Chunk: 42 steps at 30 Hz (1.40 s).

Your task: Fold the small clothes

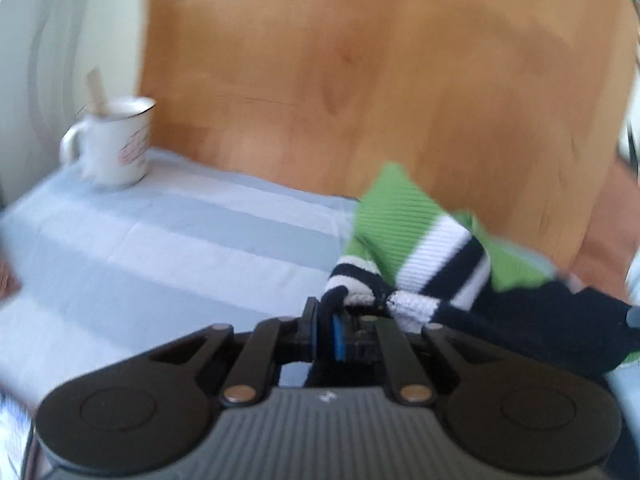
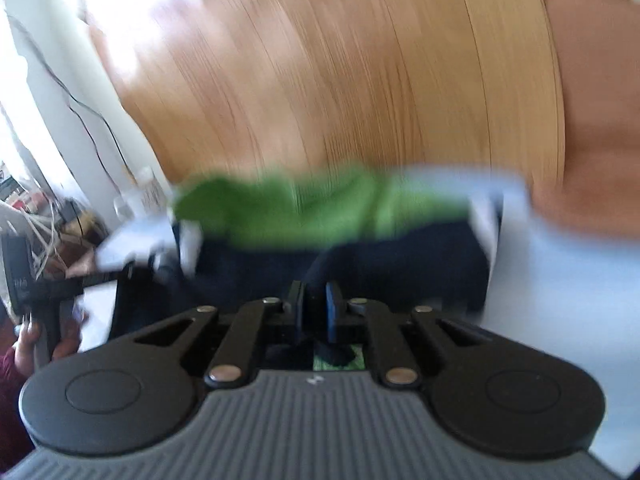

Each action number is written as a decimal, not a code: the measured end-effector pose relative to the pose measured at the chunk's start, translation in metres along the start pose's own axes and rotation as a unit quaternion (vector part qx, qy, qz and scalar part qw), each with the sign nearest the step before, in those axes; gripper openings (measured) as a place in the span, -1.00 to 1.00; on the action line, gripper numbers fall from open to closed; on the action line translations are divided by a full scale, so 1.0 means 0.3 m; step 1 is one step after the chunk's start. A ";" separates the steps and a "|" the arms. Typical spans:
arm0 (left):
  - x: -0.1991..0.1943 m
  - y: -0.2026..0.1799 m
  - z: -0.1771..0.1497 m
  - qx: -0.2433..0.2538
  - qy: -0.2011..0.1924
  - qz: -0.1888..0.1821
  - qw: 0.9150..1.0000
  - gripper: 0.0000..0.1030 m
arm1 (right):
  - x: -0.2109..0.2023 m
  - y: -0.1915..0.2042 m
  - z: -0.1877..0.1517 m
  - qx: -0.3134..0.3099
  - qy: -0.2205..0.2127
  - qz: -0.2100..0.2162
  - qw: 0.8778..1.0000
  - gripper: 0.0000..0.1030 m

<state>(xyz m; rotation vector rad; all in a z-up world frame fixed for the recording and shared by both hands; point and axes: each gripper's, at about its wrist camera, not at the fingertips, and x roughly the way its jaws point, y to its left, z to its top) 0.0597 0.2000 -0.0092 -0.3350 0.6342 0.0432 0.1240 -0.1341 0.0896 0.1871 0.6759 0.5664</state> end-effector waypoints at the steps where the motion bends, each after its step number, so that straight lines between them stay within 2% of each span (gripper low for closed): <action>1: -0.011 0.024 -0.006 -0.022 0.000 -0.009 1.000 -0.87 | -0.029 0.013 0.037 -0.020 -0.028 -0.011 0.999 -0.95; 3: -0.015 0.043 -0.029 -0.043 0.002 -0.004 0.999 -0.85 | -0.061 0.025 0.096 -0.067 -0.074 -0.057 0.993 -0.94; 4: -0.002 0.044 -0.041 -0.045 0.009 0.008 0.999 -0.77 | -0.051 0.019 0.109 -0.087 -0.078 -0.088 0.989 -0.91; 6: 0.042 0.049 -0.061 -0.050 0.036 0.030 0.998 -0.70 | 0.021 -0.039 0.116 -0.085 -0.041 -0.136 0.986 -0.85; 8: 0.037 0.045 -0.072 -0.040 0.026 0.032 0.998 -0.66 | 0.098 -0.110 0.111 -0.030 0.024 -0.160 0.986 -0.84; 9: 0.036 0.032 -0.076 -0.032 0.024 0.035 0.999 -0.63 | 0.115 -0.121 0.114 -0.010 0.035 -0.144 0.989 -0.84; 10: 0.036 0.023 -0.082 -0.024 0.021 0.036 0.999 -0.55 | 0.121 -0.106 0.124 0.001 0.028 -0.113 0.993 -0.79; 11: 0.036 0.014 -0.085 -0.016 0.019 0.038 0.999 -0.52 | 0.132 -0.073 0.141 0.004 0.017 -0.082 0.996 -0.57; 12: 0.036 0.005 -0.087 -0.008 0.019 0.040 0.999 -0.47 | 0.147 -0.027 0.157 0.002 0.012 -0.053 0.999 -0.09; 13: 0.049 -0.004 -0.079 -0.003 0.019 0.041 0.999 -0.46 | 0.178 0.026 0.173 -0.004 0.013 -0.020 1.000 0.15; 14: 0.049 -0.005 -0.081 0.000 0.018 0.043 0.999 -0.46 | 0.221 0.086 0.183 -0.013 0.020 0.017 1.000 0.37; 15: 0.052 -0.004 -0.082 0.001 0.018 0.042 0.999 -0.46 | 0.268 0.147 0.187 -0.024 0.034 0.048 0.998 0.39; 17: 0.043 0.003 -0.077 0.001 0.018 0.039 0.999 -0.46 | 0.377 0.257 0.174 -0.047 0.078 0.089 0.992 0.40; 19: 0.054 0.004 -0.073 0.002 0.018 0.038 0.999 -0.47 | 0.488 0.344 0.139 -0.069 0.125 0.101 0.985 0.35; 20: 0.049 -0.004 -0.077 0.003 0.018 0.038 0.999 -0.48 | 0.533 0.379 0.125 -0.084 0.143 0.097 0.981 -0.09; 21: 0.051 -0.004 -0.077 0.004 0.018 0.038 0.999 -0.48 | 0.575 0.415 0.118 -0.108 0.160 0.086 0.978 -0.84; 22: 0.054 -0.003 -0.077 0.004 0.017 0.038 0.999 -0.53 | 0.613 0.438 0.129 -0.125 0.171 0.076 0.974 -0.88; 24: 0.056 -0.001 -0.075 0.001 0.018 0.042 0.999 -0.61 | 0.633 0.473 0.203 -0.138 0.131 0.075 0.979 -0.88; 27: 0.055 0.002 -0.068 -0.003 0.011 0.038 0.999 -0.61 | 0.627 0.519 0.337 -0.162 0.008 0.094 0.982 -0.88; 28: 0.053 0.000 -0.066 0.000 0.007 0.040 0.999 -0.61 | 0.646 0.527 0.360 -0.161 -0.018 0.106 0.981 -0.88; 29: 0.055 -0.006 -0.068 0.005 0.008 0.048 0.999 -0.61 | 0.677 0.529 0.361 -0.168 -0.040 0.101 0.980 -0.87; 30: 0.064 -0.009 -0.070 0.008 0.015 0.056 0.998 -0.61 | 0.724 0.538 0.351 -0.185 -0.055 0.065 0.979 -0.79; 31: 0.062 -0.009 -0.069 0.006 0.015 0.056 0.998 -0.58 | 0.767 0.546 0.332 -0.201 -0.046 0.022 0.978 -0.67; 32: 0.060 -0.007 -0.068 0.003 0.015 0.055 0.998 -0.57 | 0.817 0.542 0.318 -0.208 -0.013 -0.010 0.978 -0.37; 33: 0.059 -0.004 -0.067 0.002 0.015 0.052 0.999 -0.57 | 0.844 0.524 0.301 -0.201 0.022 -0.022 0.979 -0.34; 34: 0.058 -0.003 -0.066 0.002 0.016 0.052 0.999 -0.55 | 0.840 0.496 0.286 -0.185 0.035 -0.020 0.982 -0.34; 36: 0.056 -0.006 -0.066 0.005 0.015 0.053 0.998 -0.47 | 0.768 0.428 0.268 -0.157 0.033 -0.008 0.987 -0.34; 40: 0.050 -0.011 -0.066 0.010 0.010 0.063 0.998 -0.07 | 0.551 0.304 0.264 -0.120 0.015 -0.022 0.992 -0.18; 42: 0.045 -0.005 -0.064 0.003 0.010 0.062 0.998 -0.05 | 0.414 0.228 0.256 -0.099 0.003 -0.042 0.994 -0.13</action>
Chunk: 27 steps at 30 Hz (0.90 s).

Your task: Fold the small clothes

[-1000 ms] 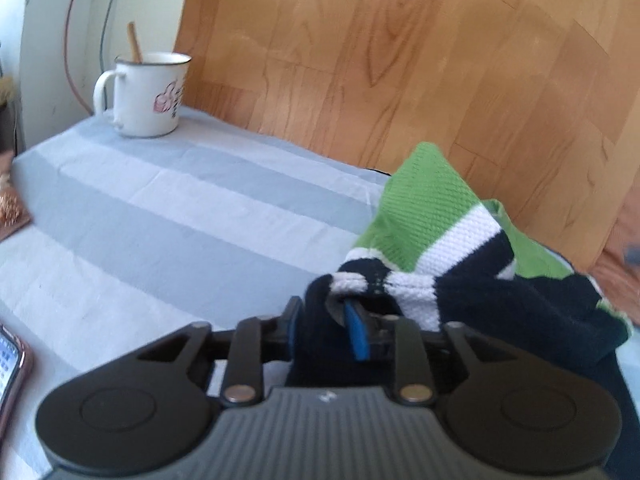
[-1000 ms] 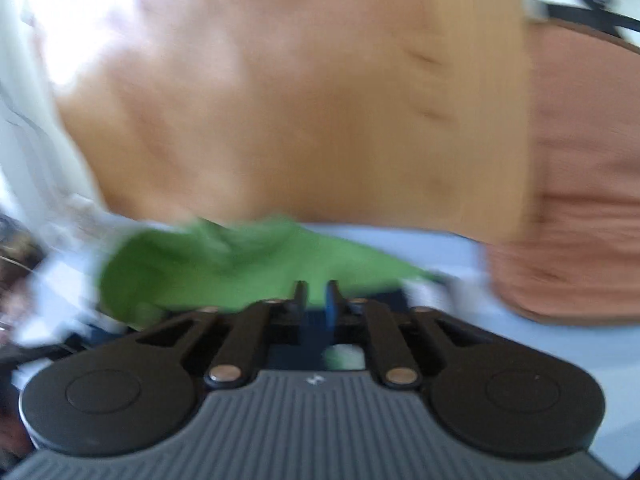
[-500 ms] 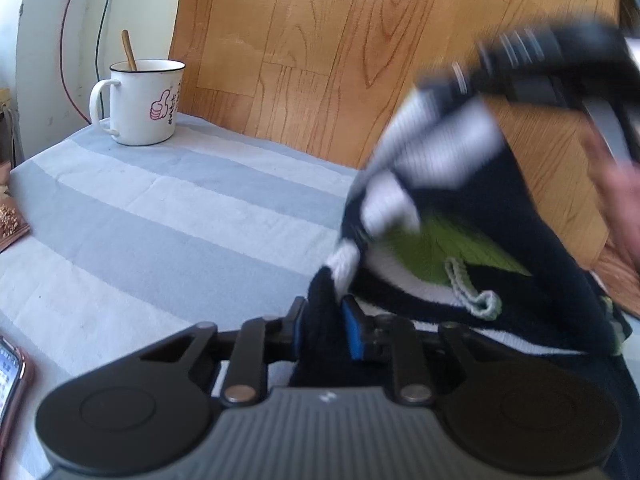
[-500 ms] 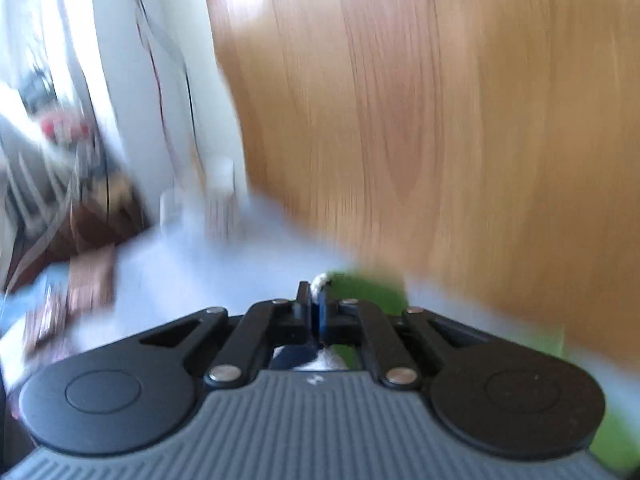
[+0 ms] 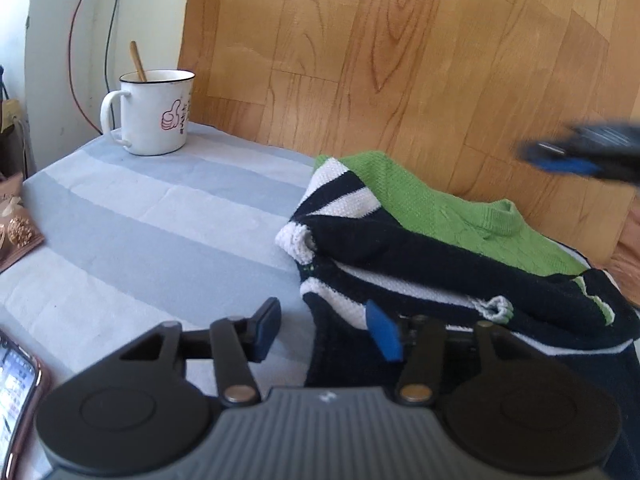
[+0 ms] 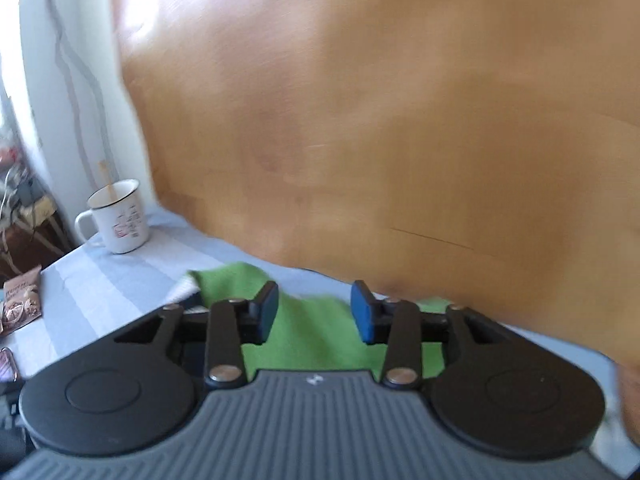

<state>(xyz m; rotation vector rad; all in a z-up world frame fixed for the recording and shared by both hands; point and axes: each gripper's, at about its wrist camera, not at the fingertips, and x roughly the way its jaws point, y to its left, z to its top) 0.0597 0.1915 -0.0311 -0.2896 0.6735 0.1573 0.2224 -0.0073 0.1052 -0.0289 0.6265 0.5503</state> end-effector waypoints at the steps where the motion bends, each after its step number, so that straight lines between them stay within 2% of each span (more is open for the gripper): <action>1: -0.002 0.004 0.001 -0.003 0.001 -0.003 1.000 -0.02 | -0.066 -0.056 -0.015 0.015 -0.005 -0.010 1.000 -0.12; 4: -0.022 0.014 0.008 -0.004 -0.011 -0.019 1.000 0.01 | -0.217 -0.194 -0.078 0.070 -0.017 -0.041 0.997 -0.08; 8: -0.104 0.031 0.018 -0.016 -0.072 -0.053 0.996 0.14 | -0.365 -0.314 -0.194 0.115 -0.012 -0.071 0.991 -0.07; 10: -0.122 0.040 0.022 -0.023 -0.092 -0.050 0.994 0.15 | -0.395 -0.352 -0.245 0.124 -0.003 -0.079 0.989 -0.07; 14: -0.082 0.038 0.026 -0.022 -0.070 -0.040 0.997 0.15 | -0.359 -0.392 -0.314 0.148 0.019 -0.072 0.986 -0.07; 17: -0.068 0.035 0.023 -0.015 -0.070 -0.024 0.997 0.14 | -0.324 -0.403 -0.333 0.172 0.016 -0.074 0.982 -0.04; 20: -0.065 0.042 0.020 -0.016 -0.074 -0.013 0.997 0.15 | -0.264 -0.378 -0.324 0.207 0.014 -0.010 0.978 -0.04; 22: -0.056 0.048 0.020 -0.017 -0.071 -0.004 0.997 0.15 | -0.197 -0.320 -0.311 0.190 0.033 0.013 0.981 -0.04; 26: -0.030 0.061 0.026 -0.025 -0.050 -0.006 0.998 0.15 | -0.047 -0.216 -0.287 0.129 0.067 0.006 0.989 -0.05; 27: -0.029 0.064 0.025 -0.027 -0.048 -0.007 0.998 0.15 | -0.011 -0.205 -0.283 0.127 0.071 0.012 0.989 -0.32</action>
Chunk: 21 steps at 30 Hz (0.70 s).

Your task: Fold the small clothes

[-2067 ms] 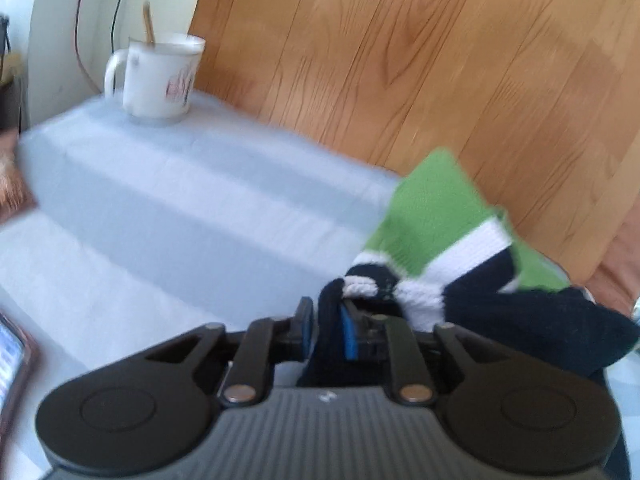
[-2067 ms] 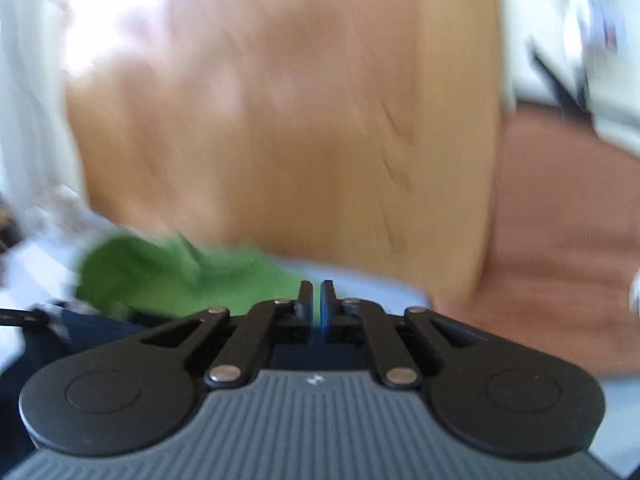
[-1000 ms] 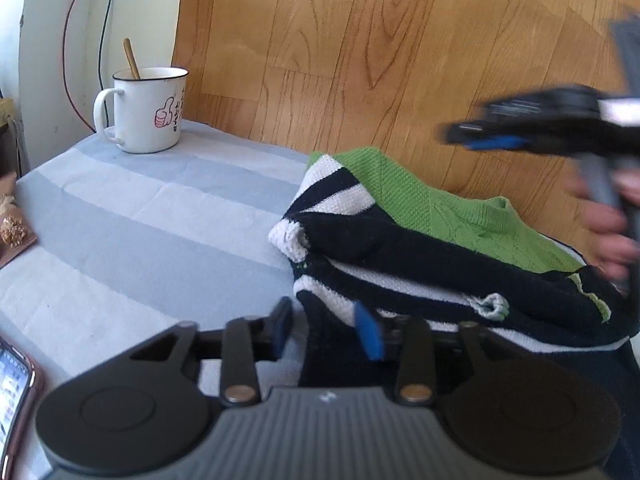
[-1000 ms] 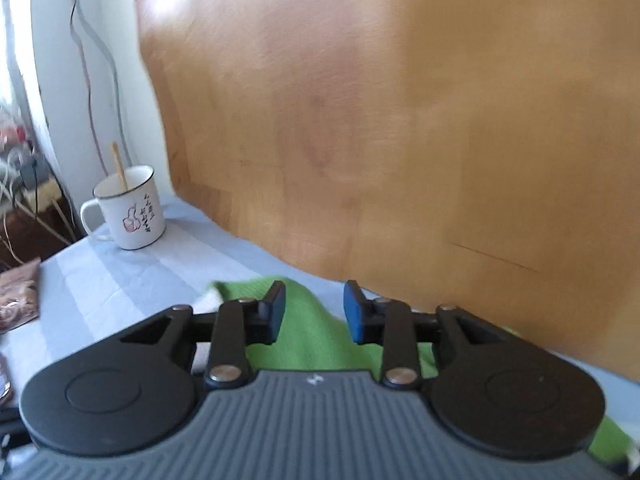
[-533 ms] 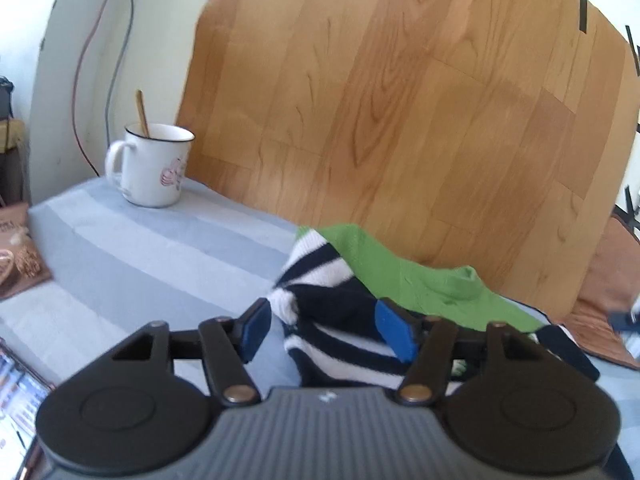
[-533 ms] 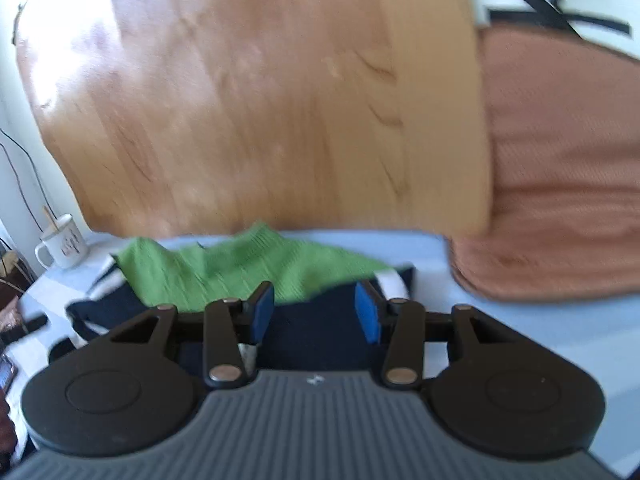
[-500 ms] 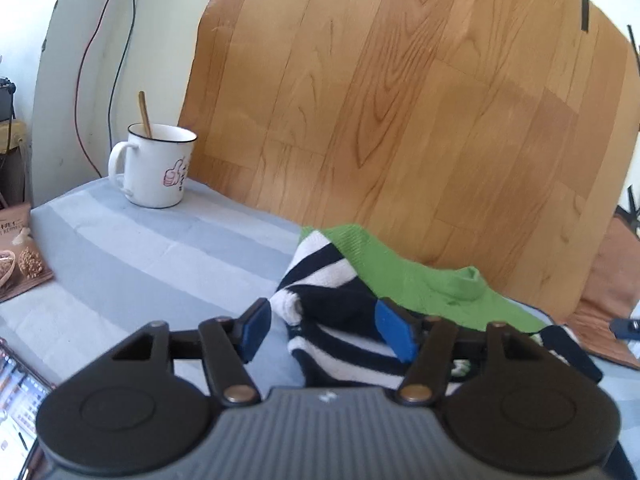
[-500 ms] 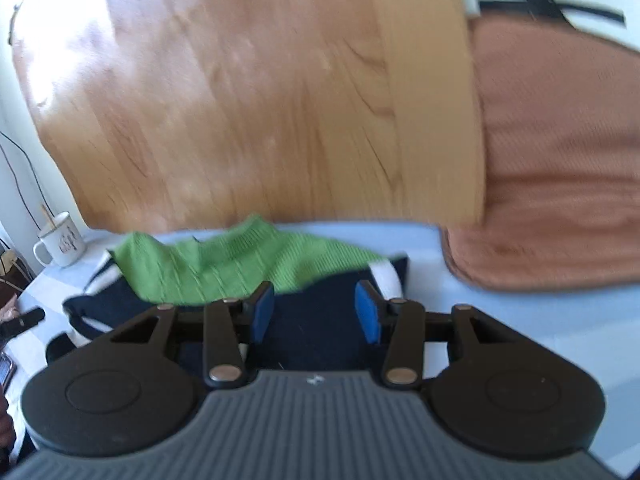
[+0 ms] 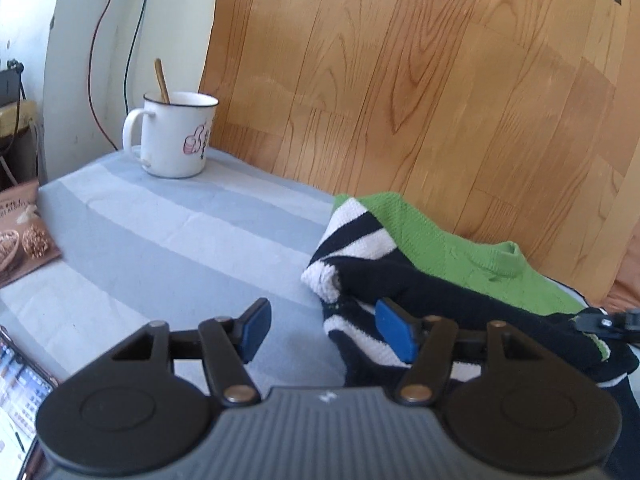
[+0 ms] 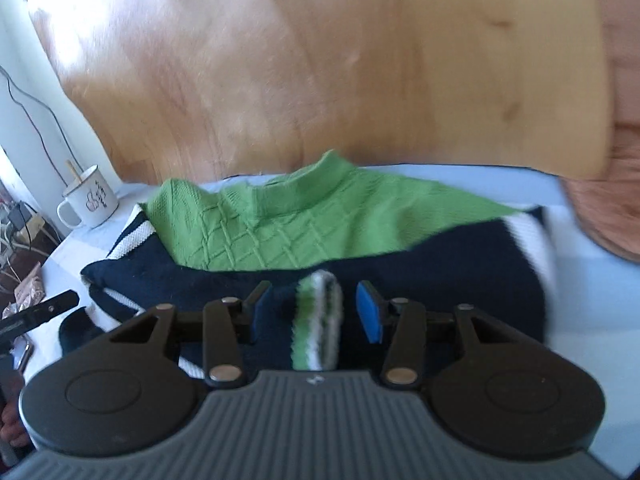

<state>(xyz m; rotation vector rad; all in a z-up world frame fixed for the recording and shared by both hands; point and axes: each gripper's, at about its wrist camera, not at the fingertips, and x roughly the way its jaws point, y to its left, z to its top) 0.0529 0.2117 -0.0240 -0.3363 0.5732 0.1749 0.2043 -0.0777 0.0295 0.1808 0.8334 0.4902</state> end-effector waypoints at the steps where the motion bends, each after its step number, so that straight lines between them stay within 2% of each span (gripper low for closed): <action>1: 0.000 0.002 0.000 -0.001 0.001 -0.001 1.000 0.15 | 0.032 0.012 0.008 -0.009 0.007 0.005 1.000 -0.65; 3: 0.003 0.005 0.000 -0.004 0.004 -0.003 1.000 0.15 | 0.049 0.048 0.024 -0.046 0.005 -0.005 0.999 -0.74; 4: 0.005 0.007 0.001 -0.006 0.006 -0.004 1.000 0.15 | 0.022 0.070 0.041 -0.067 -0.017 -0.009 0.998 -0.74; 6: 0.008 0.008 0.002 -0.008 0.009 -0.006 1.000 0.15 | -0.088 0.095 0.075 -0.095 -0.095 0.005 0.991 -0.74; 7: 0.011 0.008 0.003 -0.008 0.011 -0.008 1.000 0.15 | -0.165 0.109 0.085 -0.115 -0.143 0.017 0.983 -0.74; 9: 0.012 0.008 0.003 -0.007 0.014 -0.009 1.000 0.15 | -0.306 0.134 0.064 -0.180 -0.222 0.022 0.958 -0.72; 10: 0.012 0.009 0.002 -0.007 0.015 -0.011 1.000 0.15 | -0.358 0.141 0.036 -0.216 -0.245 0.017 0.945 -0.69; 11: 0.010 0.010 0.002 -0.008 0.016 -0.015 1.000 0.15 | -0.396 0.138 0.000 -0.244 -0.252 0.011 0.936 -0.57; 12: 0.009 0.011 0.002 -0.009 0.016 -0.018 1.000 0.15 | -0.417 0.124 -0.037 -0.258 -0.246 0.011 0.934 -0.38; 14: 0.007 0.013 0.003 -0.011 0.019 -0.026 0.999 0.15 | -0.429 0.077 -0.120 -0.262 -0.208 0.012 0.942 0.00; 18: 0.000 0.030 0.012 -0.030 0.024 -0.053 0.998 0.15 | -0.408 -0.023 -0.237 -0.214 -0.138 -0.022 0.967 0.02; 21: -0.003 0.029 0.033 -0.043 0.026 -0.056 0.997 0.15 | -0.400 -0.083 -0.213 -0.130 -0.120 -0.021 0.984 0.05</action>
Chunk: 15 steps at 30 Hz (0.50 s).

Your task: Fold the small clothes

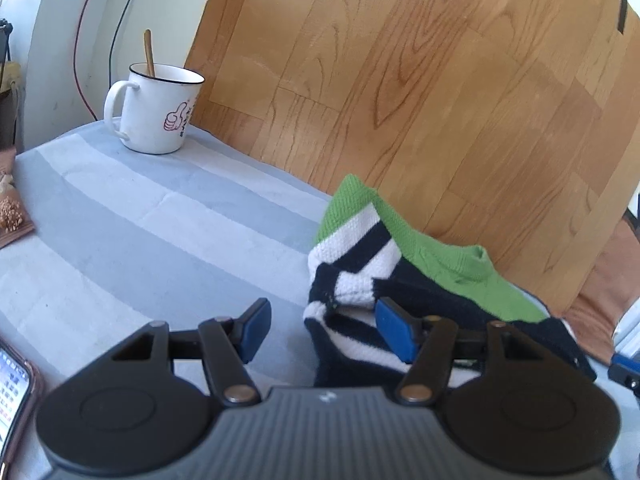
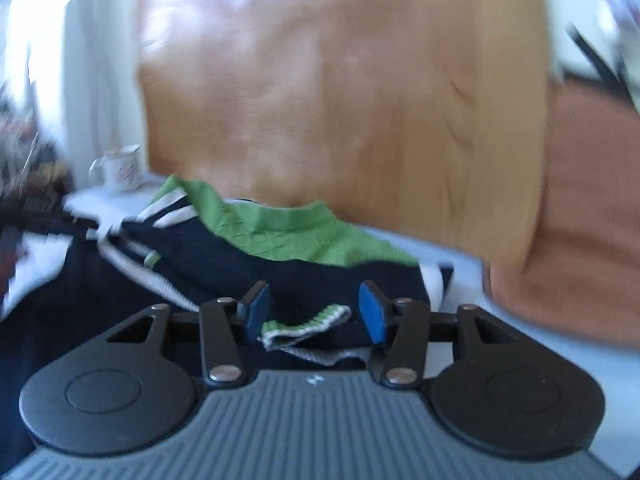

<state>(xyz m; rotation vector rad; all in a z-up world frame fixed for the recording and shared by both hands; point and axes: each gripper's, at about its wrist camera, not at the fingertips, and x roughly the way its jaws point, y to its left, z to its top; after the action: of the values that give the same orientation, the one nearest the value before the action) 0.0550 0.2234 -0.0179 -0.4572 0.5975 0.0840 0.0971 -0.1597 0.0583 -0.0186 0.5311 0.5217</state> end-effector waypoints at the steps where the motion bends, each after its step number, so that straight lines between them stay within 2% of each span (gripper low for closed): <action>1: 0.001 -0.005 0.016 -0.005 0.001 0.002 1.000 0.15 | 0.011 -0.019 0.015 0.029 0.004 0.000 1.000 0.07; 4: -0.002 -0.039 0.073 -0.012 -0.004 0.005 1.000 0.15 | 0.052 -0.064 0.052 0.104 -0.009 0.012 0.994 0.08; 6: 0.011 -0.076 0.112 -0.004 -0.010 0.014 1.000 0.15 | 0.069 -0.045 0.052 0.118 -0.012 0.034 0.992 0.12; 9: 0.066 -0.116 0.146 -0.001 -0.005 0.014 1.000 0.15 | 0.114 0.012 0.036 0.087 0.015 0.050 0.995 0.16; 12: 0.144 -0.127 0.142 -0.005 0.009 0.021 1.000 0.13 | 0.142 0.098 0.009 0.010 0.042 0.064 0.997 0.21; 13: 0.167 -0.123 0.130 -0.007 0.015 0.024 1.000 0.06 | 0.148 0.121 -0.002 -0.022 0.048 0.063 0.997 0.19; 14: 0.188 -0.116 0.114 -0.011 0.022 0.021 0.999 0.03 | 0.149 0.149 -0.015 -0.055 0.052 0.059 0.995 0.06; 15: 0.208 -0.106 0.095 -0.014 0.031 0.016 0.999 0.01 | 0.146 0.173 -0.027 -0.093 0.055 0.048 0.993 -0.63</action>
<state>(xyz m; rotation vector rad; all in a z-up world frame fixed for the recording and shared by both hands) 0.1281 0.2038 -0.0197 -0.4792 0.6660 0.1099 0.1006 -0.0952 0.0360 -0.2011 0.5925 0.6656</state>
